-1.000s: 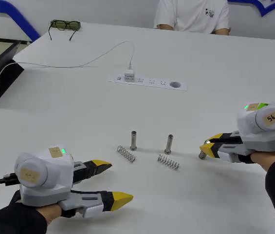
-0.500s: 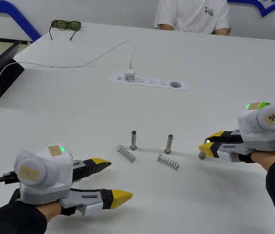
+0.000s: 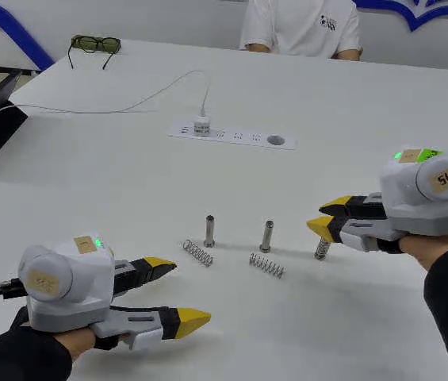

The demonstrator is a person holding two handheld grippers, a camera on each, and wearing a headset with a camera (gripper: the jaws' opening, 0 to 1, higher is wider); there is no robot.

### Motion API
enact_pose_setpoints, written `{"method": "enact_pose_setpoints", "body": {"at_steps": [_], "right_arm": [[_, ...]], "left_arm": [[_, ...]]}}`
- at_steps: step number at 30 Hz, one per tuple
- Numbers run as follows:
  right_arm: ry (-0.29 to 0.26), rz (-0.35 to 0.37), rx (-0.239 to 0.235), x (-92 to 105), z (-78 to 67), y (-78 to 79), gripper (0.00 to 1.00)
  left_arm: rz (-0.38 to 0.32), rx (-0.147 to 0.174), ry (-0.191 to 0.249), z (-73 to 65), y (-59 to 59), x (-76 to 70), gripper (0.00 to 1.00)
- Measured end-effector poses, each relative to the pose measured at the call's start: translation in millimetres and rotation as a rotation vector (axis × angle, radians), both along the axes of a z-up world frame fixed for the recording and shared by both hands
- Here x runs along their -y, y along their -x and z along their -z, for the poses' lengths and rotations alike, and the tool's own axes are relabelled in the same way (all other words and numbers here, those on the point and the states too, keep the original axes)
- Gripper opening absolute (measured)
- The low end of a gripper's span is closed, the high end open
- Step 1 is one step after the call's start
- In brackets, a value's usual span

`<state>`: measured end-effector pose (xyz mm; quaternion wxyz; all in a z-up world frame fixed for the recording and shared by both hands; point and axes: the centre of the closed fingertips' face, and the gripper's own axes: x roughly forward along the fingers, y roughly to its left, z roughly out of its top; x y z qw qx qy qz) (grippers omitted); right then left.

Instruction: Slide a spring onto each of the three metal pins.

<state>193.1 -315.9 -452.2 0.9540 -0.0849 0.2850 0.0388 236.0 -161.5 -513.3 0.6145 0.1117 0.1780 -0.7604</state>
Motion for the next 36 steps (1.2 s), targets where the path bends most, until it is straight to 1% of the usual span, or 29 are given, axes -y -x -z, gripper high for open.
{"method": "enact_pose_setpoints", "body": {"at_steps": [4, 9, 14, 20, 22, 26, 30, 36], "right_arm": [[-0.014, -0.014, 0.002, -11.4, 3.7, -5.1, 0.19], [-0.027, -0.047, -0.005, -30.7, 9.8, -10.9, 0.19], [-0.04, -0.08, -0.016, -47.0, 18.8, -17.9, 0.19], [-0.069, -0.115, -0.017, -70.0, 28.0, -32.9, 0.19], [-0.069, -0.123, -0.02, -76.2, 32.3, -37.7, 0.19], [-0.084, -0.131, -0.02, -86.1, 38.1, -46.7, 0.19], [-0.099, -0.135, -0.026, -95.1, 46.7, -55.9, 0.18], [-0.109, -0.13, -0.032, -101.9, 58.1, -67.9, 0.18]], "left_arm": [[0.002, -0.002, -0.001, 0.3, 0.2, -0.6, 0.59], [0.002, 0.0, -0.003, 0.8, -1.3, -1.5, 0.59], [0.0, 0.001, -0.005, 1.0, -2.5, -1.9, 0.59], [0.001, 0.004, -0.013, 1.8, -2.4, -2.9, 0.59], [-0.001, 0.005, -0.012, 1.5, -2.8, -2.9, 0.59], [-0.004, 0.006, -0.013, -0.1, -2.7, -3.7, 0.59], [-0.009, 0.007, -0.018, 1.1, -3.5, -5.4, 0.59], [-0.018, 0.008, -0.023, 1.9, -6.1, -7.6, 0.59]]}}
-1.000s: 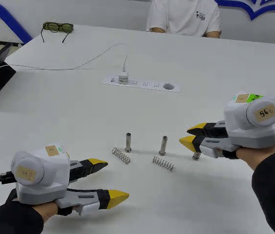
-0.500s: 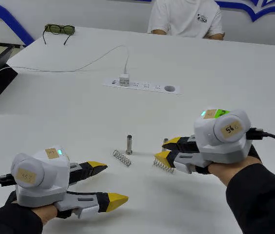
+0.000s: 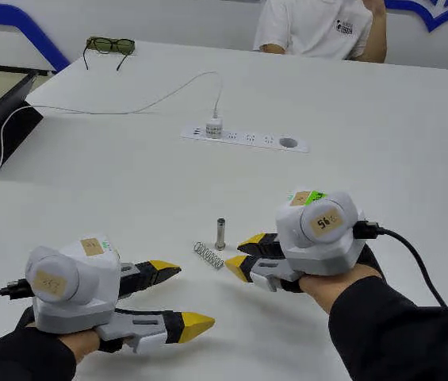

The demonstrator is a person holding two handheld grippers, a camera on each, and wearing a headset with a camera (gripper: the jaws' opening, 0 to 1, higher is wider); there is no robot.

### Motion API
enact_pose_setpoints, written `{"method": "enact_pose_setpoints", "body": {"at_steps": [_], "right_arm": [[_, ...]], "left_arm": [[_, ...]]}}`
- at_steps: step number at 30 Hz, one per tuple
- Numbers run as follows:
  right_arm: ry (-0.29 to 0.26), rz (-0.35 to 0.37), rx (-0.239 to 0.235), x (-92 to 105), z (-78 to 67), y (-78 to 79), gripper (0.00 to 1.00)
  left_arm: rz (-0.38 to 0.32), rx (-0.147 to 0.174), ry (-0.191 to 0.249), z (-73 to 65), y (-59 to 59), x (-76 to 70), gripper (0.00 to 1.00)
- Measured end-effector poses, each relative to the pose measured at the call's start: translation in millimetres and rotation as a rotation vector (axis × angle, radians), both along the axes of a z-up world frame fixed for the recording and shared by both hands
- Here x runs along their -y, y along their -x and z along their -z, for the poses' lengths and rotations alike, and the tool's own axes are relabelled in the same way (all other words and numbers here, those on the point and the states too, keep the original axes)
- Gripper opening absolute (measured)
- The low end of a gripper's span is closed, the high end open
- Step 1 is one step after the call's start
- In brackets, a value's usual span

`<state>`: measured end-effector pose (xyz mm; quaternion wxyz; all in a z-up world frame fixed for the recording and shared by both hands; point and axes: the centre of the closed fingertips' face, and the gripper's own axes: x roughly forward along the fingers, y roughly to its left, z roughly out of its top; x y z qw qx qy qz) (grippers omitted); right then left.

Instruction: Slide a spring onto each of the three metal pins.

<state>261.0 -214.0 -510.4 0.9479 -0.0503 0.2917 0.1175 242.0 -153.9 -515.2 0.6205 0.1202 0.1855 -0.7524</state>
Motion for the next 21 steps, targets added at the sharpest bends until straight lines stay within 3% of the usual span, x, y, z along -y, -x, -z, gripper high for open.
{"method": "enact_pose_setpoints", "body": {"at_steps": [21], "right_arm": [[0.009, 0.008, -0.065, -6.7, 31.6, -17.8, 0.16]], "left_arm": [[-0.018, -0.005, 0.001, -0.9, -6.9, -3.1, 0.58]]}}
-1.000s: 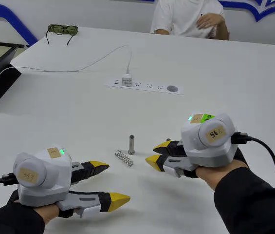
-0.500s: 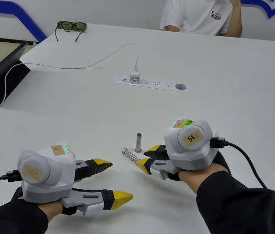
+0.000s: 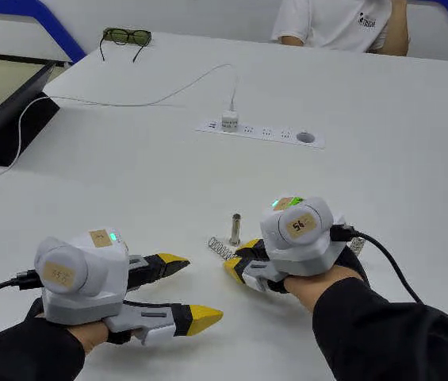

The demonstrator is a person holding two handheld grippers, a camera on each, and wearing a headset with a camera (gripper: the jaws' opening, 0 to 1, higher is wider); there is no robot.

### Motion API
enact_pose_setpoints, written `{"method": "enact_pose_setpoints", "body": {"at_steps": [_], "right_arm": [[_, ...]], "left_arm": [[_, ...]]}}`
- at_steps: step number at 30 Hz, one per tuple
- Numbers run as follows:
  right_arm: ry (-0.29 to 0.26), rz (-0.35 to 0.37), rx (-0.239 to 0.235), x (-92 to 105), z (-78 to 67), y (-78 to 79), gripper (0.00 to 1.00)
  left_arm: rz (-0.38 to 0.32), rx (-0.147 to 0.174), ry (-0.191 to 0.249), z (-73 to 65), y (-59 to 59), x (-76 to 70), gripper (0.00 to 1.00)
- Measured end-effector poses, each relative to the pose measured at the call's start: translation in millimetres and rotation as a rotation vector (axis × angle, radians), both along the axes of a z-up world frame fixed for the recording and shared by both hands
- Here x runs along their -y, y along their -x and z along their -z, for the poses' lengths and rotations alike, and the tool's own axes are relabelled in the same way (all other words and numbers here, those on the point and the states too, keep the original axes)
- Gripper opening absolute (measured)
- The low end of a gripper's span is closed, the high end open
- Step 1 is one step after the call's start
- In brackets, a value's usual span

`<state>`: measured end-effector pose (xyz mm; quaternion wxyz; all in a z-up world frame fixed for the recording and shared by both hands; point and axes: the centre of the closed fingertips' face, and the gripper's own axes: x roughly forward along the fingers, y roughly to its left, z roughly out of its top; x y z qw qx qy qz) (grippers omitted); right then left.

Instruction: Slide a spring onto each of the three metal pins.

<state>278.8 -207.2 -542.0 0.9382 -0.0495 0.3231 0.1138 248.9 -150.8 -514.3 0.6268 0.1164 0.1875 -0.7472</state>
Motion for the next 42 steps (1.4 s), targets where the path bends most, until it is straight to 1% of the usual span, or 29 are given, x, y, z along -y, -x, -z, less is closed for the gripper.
{"method": "enact_pose_setpoints", "body": {"at_steps": [6, 12, 20, 24, 25, 30, 32, 33, 40, 42], "right_arm": [[0.0, 0.001, -0.001, 2.2, -0.4, 0.3, 0.12], [-0.008, -0.015, -0.011, 0.6, -4.7, 7.0, 0.11], [0.003, -0.072, -0.02, -3.1, -18.6, 25.3, 0.11], [0.022, -0.125, -0.031, -5.5, -28.9, 41.5, 0.11], [0.033, -0.136, -0.032, -5.0, -30.9, 44.6, 0.11], [0.063, -0.184, -0.044, -5.2, -42.9, 64.0, 0.11], [0.065, -0.2, -0.052, -6.2, -45.2, 69.6, 0.11], [0.076, -0.206, -0.054, -5.7, -46.9, 73.0, 0.11], [0.087, -0.261, -0.09, -11.2, -50.6, 91.7, 0.11], [0.085, -0.287, -0.113, -14.7, -50.3, 98.7, 0.11]], "left_arm": [[-0.004, 0.002, 0.0, -0.9, -1.3, -0.4, 0.58], [0.004, 0.008, -0.002, -1.6, 0.9, 1.2, 0.58], [0.023, 0.021, 0.006, -5.8, 5.7, 5.9, 0.57], [0.038, 0.03, 0.008, -8.6, 8.8, 7.5, 0.57], [0.042, 0.032, 0.009, -9.2, 9.7, 7.9, 0.57], [0.08, 0.05, 0.017, -14.6, 19.2, 11.9, 0.55], [0.096, 0.058, 0.022, -16.8, 23.1, 13.2, 0.54], [0.11, 0.066, 0.025, -18.2, 26.2, 14.0, 0.53], [0.194, 0.107, 0.03, -22.3, 44.8, 18.3, 0.45], [0.219, 0.119, 0.037, -23.9, 50.8, 19.2, 0.43]]}}
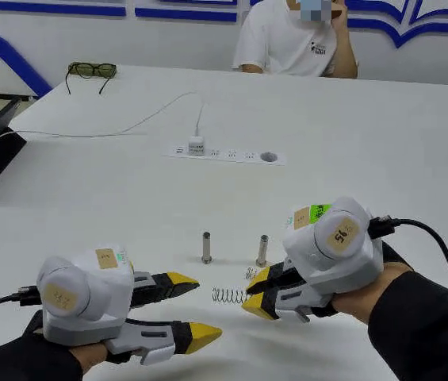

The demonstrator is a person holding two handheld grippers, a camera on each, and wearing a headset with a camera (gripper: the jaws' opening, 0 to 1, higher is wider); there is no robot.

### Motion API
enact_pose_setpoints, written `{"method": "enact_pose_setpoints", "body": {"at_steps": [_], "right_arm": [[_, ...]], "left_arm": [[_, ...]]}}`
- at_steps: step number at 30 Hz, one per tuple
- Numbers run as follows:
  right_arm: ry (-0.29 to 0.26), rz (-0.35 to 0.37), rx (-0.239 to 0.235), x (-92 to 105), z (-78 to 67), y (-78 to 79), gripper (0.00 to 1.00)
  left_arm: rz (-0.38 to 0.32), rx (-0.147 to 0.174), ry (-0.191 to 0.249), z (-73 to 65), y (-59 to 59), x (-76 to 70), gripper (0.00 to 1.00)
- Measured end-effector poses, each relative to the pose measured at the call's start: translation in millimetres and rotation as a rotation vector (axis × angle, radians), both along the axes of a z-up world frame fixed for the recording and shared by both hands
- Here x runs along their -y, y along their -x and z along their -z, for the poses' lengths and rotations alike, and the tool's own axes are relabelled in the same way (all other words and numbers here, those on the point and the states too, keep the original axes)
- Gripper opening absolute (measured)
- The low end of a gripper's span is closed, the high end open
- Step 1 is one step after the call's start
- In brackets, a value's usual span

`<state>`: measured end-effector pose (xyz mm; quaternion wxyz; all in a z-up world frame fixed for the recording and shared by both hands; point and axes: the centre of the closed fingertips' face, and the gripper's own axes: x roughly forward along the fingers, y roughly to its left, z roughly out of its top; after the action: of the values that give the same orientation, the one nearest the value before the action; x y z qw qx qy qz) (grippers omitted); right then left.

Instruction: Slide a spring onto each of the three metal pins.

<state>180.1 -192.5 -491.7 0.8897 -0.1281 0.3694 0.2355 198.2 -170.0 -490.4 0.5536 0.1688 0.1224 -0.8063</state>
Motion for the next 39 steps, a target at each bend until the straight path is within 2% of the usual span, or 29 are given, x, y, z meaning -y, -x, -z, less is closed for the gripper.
{"method": "enact_pose_setpoints", "body": {"at_steps": [8, 13, 18, 27, 39], "right_arm": [[0.013, -0.056, -0.038, -9.9, -2.4, 14.3, 0.11], [0.02, -0.074, -0.062, -12.9, -0.4, 18.5, 0.11], [0.021, -0.096, -0.078, -17.0, -1.1, 21.4, 0.11], [0.011, -0.108, -0.046, -21.1, -14.5, 15.4, 0.11], [-0.03, -0.114, 0.03, -33.3, -35.7, 3.0, 0.11]], "left_arm": [[0.098, 0.048, 0.01, 1.1, 21.7, 1.2, 0.26], [0.123, 0.066, 0.01, 4.0, 27.3, 2.4, 0.21], [0.142, 0.107, -0.003, 9.5, 27.9, 1.3, 0.13], [0.135, 0.116, -0.007, 9.9, 27.1, 2.2, 0.12], [0.128, 0.099, 0.001, 5.0, 32.1, 4.1, 0.11]]}}
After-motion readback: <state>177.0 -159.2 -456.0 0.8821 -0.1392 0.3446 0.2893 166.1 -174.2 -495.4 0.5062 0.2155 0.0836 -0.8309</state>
